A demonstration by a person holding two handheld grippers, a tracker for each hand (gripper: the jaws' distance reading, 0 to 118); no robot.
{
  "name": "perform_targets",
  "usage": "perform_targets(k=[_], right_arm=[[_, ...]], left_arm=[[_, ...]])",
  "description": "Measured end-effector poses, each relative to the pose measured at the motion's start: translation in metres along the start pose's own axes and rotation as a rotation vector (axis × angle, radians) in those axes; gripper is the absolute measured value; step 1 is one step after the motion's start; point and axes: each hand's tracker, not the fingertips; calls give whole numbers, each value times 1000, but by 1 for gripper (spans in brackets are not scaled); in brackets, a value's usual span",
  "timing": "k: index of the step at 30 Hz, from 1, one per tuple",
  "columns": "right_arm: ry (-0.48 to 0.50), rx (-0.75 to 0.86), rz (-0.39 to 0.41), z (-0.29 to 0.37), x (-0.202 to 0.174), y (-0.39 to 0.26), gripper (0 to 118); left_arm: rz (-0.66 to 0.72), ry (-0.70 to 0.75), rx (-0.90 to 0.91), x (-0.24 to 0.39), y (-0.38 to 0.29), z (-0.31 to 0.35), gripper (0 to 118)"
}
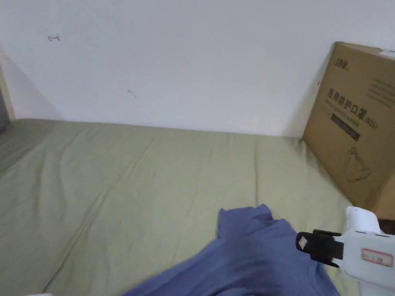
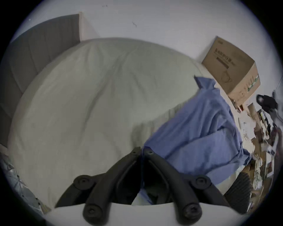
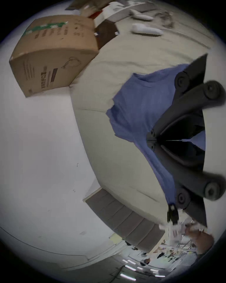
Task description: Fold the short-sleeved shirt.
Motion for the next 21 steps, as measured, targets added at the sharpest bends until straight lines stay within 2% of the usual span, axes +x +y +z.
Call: perform_targets(k=[1,2,3,4,5,6,8,11,15,18,19,20,21], right_arm=[[-31,-30,13,-21,7,19,0],[-60,-79,23,-46,15,39,14],[-70,-134,25,-69,23,55,51],[-97,-220,12,-99,33,68,105],[-90,-289,16,-126,43,78,114],[-88,-296,1,-145,51,86,112],[-170,-373,-3,-195,72,100,111],[-217,-476,29,-252,88,103,110],[-255,-554,60,-298,98,95,106],[-300,-693,64,-316,106,79,100],[-290,-652,94,-311,102,79,98],[-291,-631,101,-305,98,84,91],[-288,-630,99,-302,97,86,77]], left_arm=[[14,10,33,-6,7,8,1],[37,-8,40,-8,11,17,1],[55,-15,43,-11,16,20,1],[67,-24,38,-14,21,22,1],[70,-32,30,-16,26,22,1],[71,-35,25,-14,29,23,1],[83,-43,16,-14,37,19,1],[98,-35,7,-13,43,8,1],[123,-39,-27,-13,42,-3,1],[126,-33,-51,-15,40,-10,1],[125,-32,-60,-15,39,-11,1],[120,-31,-63,-13,39,-10,1],[116,-31,-63,-12,39,-9,1]])
